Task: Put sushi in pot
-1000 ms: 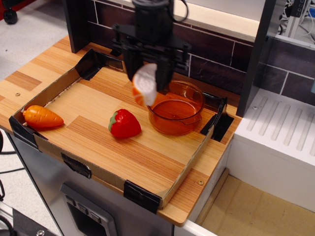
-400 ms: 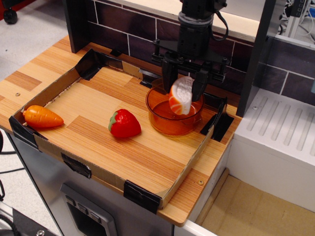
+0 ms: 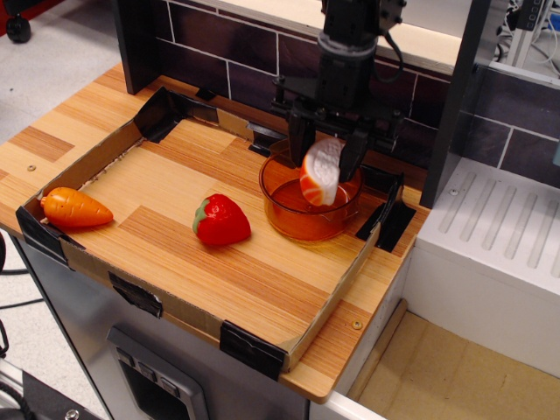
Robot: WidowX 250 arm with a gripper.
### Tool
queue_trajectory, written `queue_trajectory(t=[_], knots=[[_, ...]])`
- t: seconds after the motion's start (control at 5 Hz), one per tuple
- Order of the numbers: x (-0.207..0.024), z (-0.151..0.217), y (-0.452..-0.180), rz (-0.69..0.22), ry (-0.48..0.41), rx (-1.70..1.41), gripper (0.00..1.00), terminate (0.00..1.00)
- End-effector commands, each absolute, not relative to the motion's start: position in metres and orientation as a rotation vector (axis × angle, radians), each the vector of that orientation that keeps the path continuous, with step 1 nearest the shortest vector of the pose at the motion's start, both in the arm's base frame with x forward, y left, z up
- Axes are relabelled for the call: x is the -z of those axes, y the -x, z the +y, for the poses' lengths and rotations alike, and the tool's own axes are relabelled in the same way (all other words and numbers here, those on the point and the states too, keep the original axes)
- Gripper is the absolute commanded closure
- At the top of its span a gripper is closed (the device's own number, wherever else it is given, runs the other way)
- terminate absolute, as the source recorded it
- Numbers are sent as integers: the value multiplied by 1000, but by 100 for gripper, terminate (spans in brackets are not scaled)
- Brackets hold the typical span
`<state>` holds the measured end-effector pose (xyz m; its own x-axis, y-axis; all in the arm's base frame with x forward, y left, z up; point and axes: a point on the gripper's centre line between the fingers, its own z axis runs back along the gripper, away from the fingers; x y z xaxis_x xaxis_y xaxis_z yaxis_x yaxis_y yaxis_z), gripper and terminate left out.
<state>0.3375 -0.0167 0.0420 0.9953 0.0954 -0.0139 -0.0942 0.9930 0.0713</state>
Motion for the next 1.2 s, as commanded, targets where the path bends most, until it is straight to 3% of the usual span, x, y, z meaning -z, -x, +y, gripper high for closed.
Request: queue_trajectory(t=[0.0,0.6,0.8,1.0], knots=[[-56,-9,-344,-26,-76,-74,0,0],[-108,-13,-325,1,25,-42,0,0],[-108,-13,-325,1,25,-42,0,0],[-108,-13,-325,1,25,-42,0,100]])
